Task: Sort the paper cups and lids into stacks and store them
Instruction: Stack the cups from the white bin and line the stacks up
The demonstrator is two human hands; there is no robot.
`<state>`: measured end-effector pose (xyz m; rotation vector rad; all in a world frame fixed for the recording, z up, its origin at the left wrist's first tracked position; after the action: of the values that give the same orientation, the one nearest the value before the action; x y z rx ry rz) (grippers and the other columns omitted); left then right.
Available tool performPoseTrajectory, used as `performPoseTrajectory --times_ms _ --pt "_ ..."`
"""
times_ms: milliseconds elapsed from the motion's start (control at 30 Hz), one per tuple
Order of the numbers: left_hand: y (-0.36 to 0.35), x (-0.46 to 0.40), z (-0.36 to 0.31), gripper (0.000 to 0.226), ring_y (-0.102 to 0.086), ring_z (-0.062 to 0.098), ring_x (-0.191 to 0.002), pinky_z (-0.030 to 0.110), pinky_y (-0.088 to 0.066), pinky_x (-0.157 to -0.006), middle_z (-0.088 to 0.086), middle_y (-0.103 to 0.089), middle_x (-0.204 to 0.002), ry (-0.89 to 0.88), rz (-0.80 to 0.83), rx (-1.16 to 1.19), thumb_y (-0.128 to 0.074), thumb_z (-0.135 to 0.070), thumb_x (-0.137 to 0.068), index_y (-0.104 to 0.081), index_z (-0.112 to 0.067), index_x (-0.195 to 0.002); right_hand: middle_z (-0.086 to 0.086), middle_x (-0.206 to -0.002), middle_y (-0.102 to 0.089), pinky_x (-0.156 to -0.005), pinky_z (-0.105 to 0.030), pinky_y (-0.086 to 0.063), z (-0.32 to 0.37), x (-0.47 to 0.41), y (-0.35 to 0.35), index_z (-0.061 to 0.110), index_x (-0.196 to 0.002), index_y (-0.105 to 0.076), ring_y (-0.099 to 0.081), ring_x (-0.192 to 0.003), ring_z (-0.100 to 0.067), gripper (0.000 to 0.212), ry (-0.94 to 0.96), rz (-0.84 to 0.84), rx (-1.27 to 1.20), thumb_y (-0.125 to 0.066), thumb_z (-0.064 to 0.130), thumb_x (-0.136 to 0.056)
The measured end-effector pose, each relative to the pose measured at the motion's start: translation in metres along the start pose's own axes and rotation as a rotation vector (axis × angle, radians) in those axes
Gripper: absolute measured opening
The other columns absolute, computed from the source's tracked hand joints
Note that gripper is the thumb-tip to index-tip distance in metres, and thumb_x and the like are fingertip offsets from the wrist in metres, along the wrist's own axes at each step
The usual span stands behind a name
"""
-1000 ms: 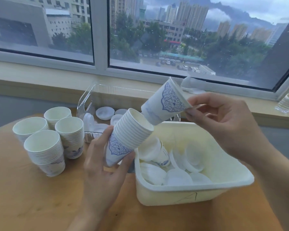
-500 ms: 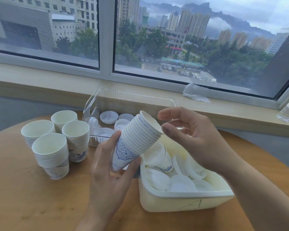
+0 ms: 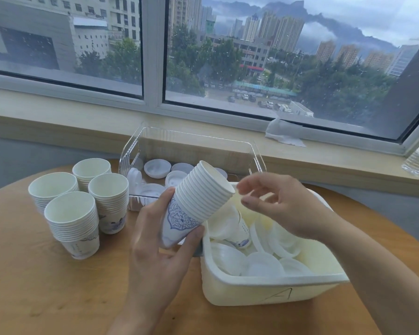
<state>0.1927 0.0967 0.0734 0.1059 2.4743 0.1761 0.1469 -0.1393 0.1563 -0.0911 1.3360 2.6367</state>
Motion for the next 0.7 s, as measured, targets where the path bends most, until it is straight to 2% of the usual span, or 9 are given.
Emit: performPoseTrajectory --times_ms 100,200,333,467,533,600,700 --pt "0.000 0.000 0.001 0.074 -0.058 0.017 -0.126 0.015 -0.042 -0.099 -0.009 -0.061 -0.134 0.009 -0.003 0.005 -0.074 -0.051 -0.084 -0.052 -0.024 -0.149 0.021 -0.105 -0.072 -0.088 -0.027 -0.055 -0.024 -0.001 -0.020 0.040 -0.111 -0.072 -0.065 -0.097 0.003 0.014 -0.034 0.125 0.220 -0.069 0.034 -0.099" --pt "0.000 0.001 0.001 0.074 -0.058 0.016 -0.126 0.016 -0.043 -0.099 -0.010 -0.060 -0.133 0.013 -0.002 -0.004 -0.074 -0.051 -0.084 -0.051 -0.024 -0.149 0.023 -0.106 -0.067 -0.090 -0.029 -0.054 -0.038 0.000 -0.037 0.042 -0.123 -0.068 -0.064 -0.095 -0.001 0.025 -0.026 0.157 0.329 -0.067 0.033 -0.100" --pt "-0.001 0.002 0.006 0.075 -0.059 0.016 -0.124 0.024 -0.047 -0.099 -0.014 -0.059 -0.134 0.028 -0.007 0.008 -0.074 -0.052 -0.084 -0.051 -0.024 -0.150 0.025 -0.109 -0.063 -0.090 -0.030 -0.054 -0.045 -0.001 -0.043 0.046 -0.136 -0.059 -0.064 -0.094 -0.004 0.038 -0.019 0.217 0.358 -0.066 0.033 -0.101" --pt "0.000 0.002 0.008 0.076 -0.061 0.021 -0.123 0.043 -0.053 -0.098 -0.009 -0.060 -0.133 0.025 -0.017 0.022 -0.074 -0.052 -0.084 -0.050 -0.024 -0.150 0.022 -0.110 -0.061 -0.090 -0.033 -0.055 -0.047 -0.001 -0.044 0.045 -0.133 -0.057 -0.064 -0.092 -0.003 0.039 -0.027 0.238 0.354 -0.070 0.036 -0.098" --pt "0.000 0.003 0.008 0.075 -0.061 0.022 -0.122 0.043 -0.054 -0.097 -0.010 -0.061 -0.133 0.030 -0.021 0.022 -0.073 -0.053 -0.084 -0.050 -0.025 -0.150 0.020 -0.116 -0.060 -0.091 -0.033 -0.055 -0.047 0.000 -0.045 0.046 -0.130 -0.056 -0.062 -0.100 -0.004 0.040 -0.036 0.239 0.345 -0.073 0.041 -0.094" --pt "0.000 0.003 0.009 0.075 -0.061 0.020 -0.123 0.042 -0.054 -0.097 -0.011 -0.060 -0.133 0.036 -0.023 0.016 -0.073 -0.053 -0.084 -0.050 -0.027 -0.150 0.021 -0.123 -0.060 -0.093 -0.029 -0.051 -0.047 0.001 -0.047 0.043 -0.130 -0.054 -0.058 -0.108 -0.003 0.044 -0.026 0.240 0.336 -0.076 0.042 -0.092" --pt "0.000 0.003 0.009 0.075 -0.062 0.021 -0.122 0.045 -0.055 -0.096 -0.009 -0.061 -0.132 0.046 -0.022 0.016 -0.074 -0.052 -0.083 -0.050 -0.027 -0.150 0.021 -0.124 -0.059 -0.085 -0.007 -0.039 -0.046 0.002 -0.053 0.036 -0.135 -0.051 -0.053 -0.110 -0.001 0.055 -0.023 0.273 0.314 -0.081 0.039 -0.089"
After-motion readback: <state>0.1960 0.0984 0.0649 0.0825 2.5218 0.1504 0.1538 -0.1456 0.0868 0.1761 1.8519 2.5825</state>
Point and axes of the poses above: each hand's wrist, its own x-axis away from the middle knuckle, its own y-axis out of the back of the hand, z = x × y, the point moved 8 cm from there along -x, towards the middle knuckle
